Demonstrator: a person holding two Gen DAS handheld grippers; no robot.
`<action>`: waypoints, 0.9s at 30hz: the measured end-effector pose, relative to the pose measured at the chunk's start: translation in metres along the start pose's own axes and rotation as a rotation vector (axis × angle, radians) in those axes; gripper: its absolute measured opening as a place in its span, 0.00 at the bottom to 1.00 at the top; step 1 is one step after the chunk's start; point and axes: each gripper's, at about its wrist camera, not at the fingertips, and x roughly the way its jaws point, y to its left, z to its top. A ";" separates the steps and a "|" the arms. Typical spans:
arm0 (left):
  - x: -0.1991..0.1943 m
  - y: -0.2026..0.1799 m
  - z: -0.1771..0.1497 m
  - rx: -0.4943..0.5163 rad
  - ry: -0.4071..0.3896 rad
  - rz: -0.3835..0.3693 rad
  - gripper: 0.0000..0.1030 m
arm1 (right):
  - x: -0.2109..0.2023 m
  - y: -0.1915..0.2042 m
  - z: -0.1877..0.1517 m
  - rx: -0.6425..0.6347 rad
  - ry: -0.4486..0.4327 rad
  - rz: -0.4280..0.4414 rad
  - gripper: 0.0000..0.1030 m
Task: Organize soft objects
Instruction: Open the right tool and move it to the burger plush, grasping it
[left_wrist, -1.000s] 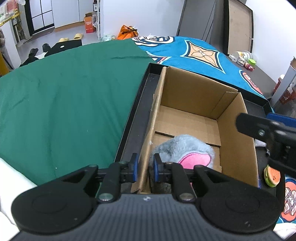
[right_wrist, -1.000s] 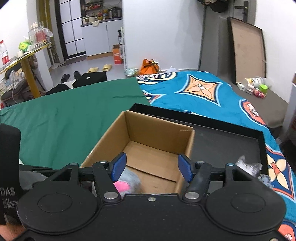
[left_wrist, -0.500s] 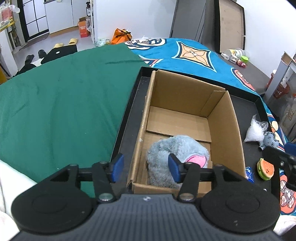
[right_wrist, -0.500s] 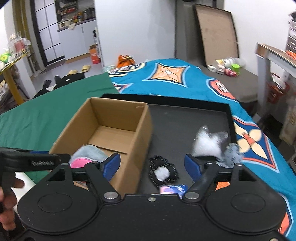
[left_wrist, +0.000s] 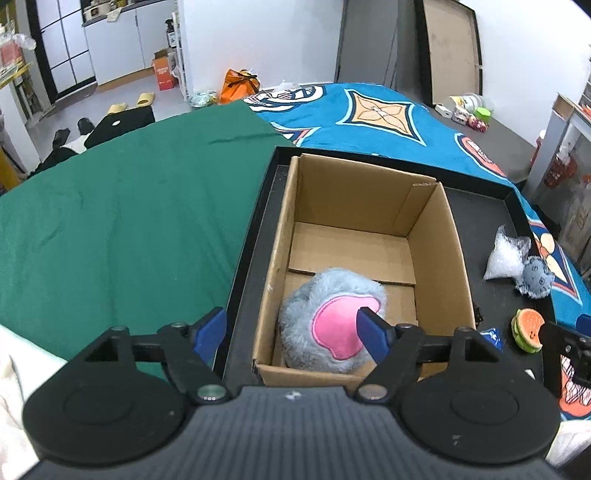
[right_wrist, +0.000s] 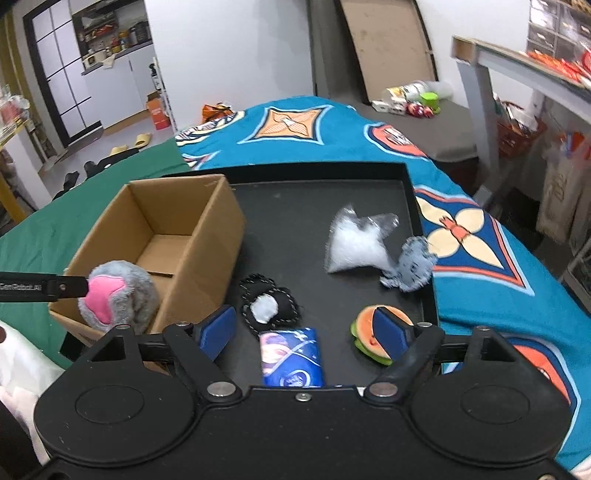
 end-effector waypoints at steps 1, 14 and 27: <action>0.000 -0.002 0.000 0.009 0.002 0.003 0.74 | 0.002 -0.004 -0.001 0.009 0.003 0.000 0.78; 0.014 -0.030 -0.004 0.099 0.040 0.046 0.77 | 0.038 -0.048 -0.014 0.125 0.047 -0.056 0.78; 0.027 -0.058 -0.006 0.210 0.075 0.175 0.82 | 0.068 -0.058 -0.025 0.141 0.072 -0.057 0.78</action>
